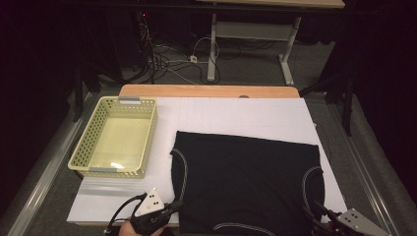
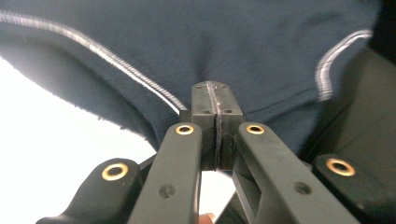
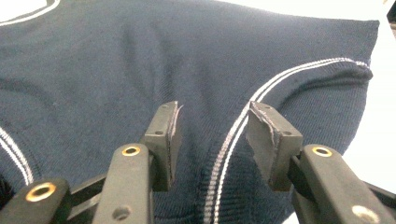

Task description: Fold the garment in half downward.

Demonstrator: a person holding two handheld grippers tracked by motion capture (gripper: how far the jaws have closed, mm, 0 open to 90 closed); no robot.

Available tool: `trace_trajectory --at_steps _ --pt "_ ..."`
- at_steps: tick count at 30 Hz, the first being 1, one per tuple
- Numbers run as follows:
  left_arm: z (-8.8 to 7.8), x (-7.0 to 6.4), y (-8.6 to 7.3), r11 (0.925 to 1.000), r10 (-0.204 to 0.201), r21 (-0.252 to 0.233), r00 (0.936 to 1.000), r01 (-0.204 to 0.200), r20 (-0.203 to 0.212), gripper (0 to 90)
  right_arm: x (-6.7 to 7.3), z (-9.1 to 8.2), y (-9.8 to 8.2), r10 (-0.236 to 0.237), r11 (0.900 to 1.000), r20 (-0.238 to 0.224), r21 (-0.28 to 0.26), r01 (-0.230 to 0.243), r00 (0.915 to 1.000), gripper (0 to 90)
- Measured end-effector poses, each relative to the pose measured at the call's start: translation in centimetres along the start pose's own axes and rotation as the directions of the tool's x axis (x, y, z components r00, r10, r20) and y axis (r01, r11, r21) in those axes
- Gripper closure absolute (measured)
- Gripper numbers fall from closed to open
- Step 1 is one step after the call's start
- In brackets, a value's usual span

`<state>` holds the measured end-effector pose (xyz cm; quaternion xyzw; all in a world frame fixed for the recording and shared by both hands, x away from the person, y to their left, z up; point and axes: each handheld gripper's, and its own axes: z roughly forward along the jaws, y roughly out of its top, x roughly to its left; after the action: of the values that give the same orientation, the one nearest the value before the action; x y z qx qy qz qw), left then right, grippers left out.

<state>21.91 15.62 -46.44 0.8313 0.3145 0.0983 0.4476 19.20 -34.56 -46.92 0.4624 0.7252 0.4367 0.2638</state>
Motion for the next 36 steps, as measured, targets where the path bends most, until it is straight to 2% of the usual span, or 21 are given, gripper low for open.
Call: trace_trajectory --at_steps 1,3,5,7,8,9,10,12,13,15,19,23,26,30,32,36 --pt "-0.1 -0.2 0.1 1.0000 0.009 -0.003 0.9999 -0.009 -0.007 88.2 0.0 0.0 0.1 0.006 1.000 0.001 0.000 -0.006 1.0000 55.5" --pt "0.4 -0.1 0.0 1.0000 0.000 -0.004 0.9997 0.000 -0.023 87.2 -0.1 0.2 0.1 0.006 1.000 0.001 -0.001 -0.006 1.0000 55.4" --pt "1.6 0.4 -0.4 0.9997 -0.015 0.018 0.9998 0.015 -0.015 70.6 -0.1 0.5 0.1 0.001 1.000 0.000 0.002 -0.001 1.0000 55.2" --pt "3.0 0.8 -0.5 0.9972 -0.031 0.066 0.9988 0.033 -0.038 51.3 0.0 0.6 0.1 -0.001 1.000 -0.002 0.011 0.001 1.0000 54.7" --pt "3.4 0.9 -0.5 0.9973 -0.042 0.059 0.9987 0.044 -0.028 46.4 0.1 0.7 0.0 -0.005 1.000 0.000 0.013 0.005 1.0000 54.5" --pt "3.6 0.8 -0.4 0.9972 -0.039 0.063 0.9988 0.041 -0.029 46.8 0.1 0.7 0.0 -0.007 1.000 0.003 0.015 0.007 1.0000 54.1" --pt "3.8 0.6 -0.2 0.9968 -0.015 0.078 0.9986 0.019 -0.050 50.7 0.1 0.7 -0.1 -0.003 1.000 0.004 0.018 0.003 1.0000 54.1" --pt "3.9 0.3 -0.2 0.9958 0.029 0.089 0.9954 -0.021 -0.091 67.6 0.1 0.7 -0.2 -0.004 1.000 0.004 0.024 0.004 1.0000 54.1" --pt "3.9 0.4 -0.3 0.9960 0.027 0.087 0.9957 -0.019 -0.089 75.5 0.1 0.8 -0.3 -0.004 1.000 0.003 0.026 0.004 1.0000 54.1" --pt "3.6 0.5 -0.3 0.9960 0.023 0.088 0.9962 -0.016 -0.084 82.8 0.2 0.9 -0.3 -0.006 1.000 0.000 0.030 0.006 1.0000 54.1" --pt "3.1 0.2 -0.3 0.9972 0.023 0.073 0.9948 -0.015 -0.100 85.7 0.4 0.9 -0.1 -0.010 1.000 -0.005 0.025 0.010 0.9999 54.2" --pt "1.8 0.4 -0.1 0.9996 0.005 0.029 0.9952 -0.002 -0.098 86.0 0.3 0.8 0.1 -0.009 1.000 -0.009 0.014 0.009 0.9999 54.2" --pt "1.5 0.3 -0.3 0.9995 0.008 0.031 0.9958 -0.005 -0.091 86.3 0.2 0.9 0.1 -0.009 1.000 -0.009 0.010 0.009 0.9999 54.2" --pt "1.2 -0.1 -0.5 0.9993 0.002 0.036 0.9983 0.000 -0.059 86.4 0.3 1.2 0.2 -0.011 1.000 -0.015 0.014 0.012 0.9998 54.2" --pt "0.9 -0.3 -0.8 0.9987 -0.007 0.050 0.9997 0.008 -0.023 86.4 0.4 1.2 0.2 -0.013 1.000 -0.015 0.015 0.013 0.9998 54.2" --pt "0.9 0.1 -0.8 0.9985 -0.033 0.043 0.9993 0.033 -0.018 84.4 0.2 1.1 0.4 -0.008 1.000 -0.015 0.005 0.009 0.9998 53.1"
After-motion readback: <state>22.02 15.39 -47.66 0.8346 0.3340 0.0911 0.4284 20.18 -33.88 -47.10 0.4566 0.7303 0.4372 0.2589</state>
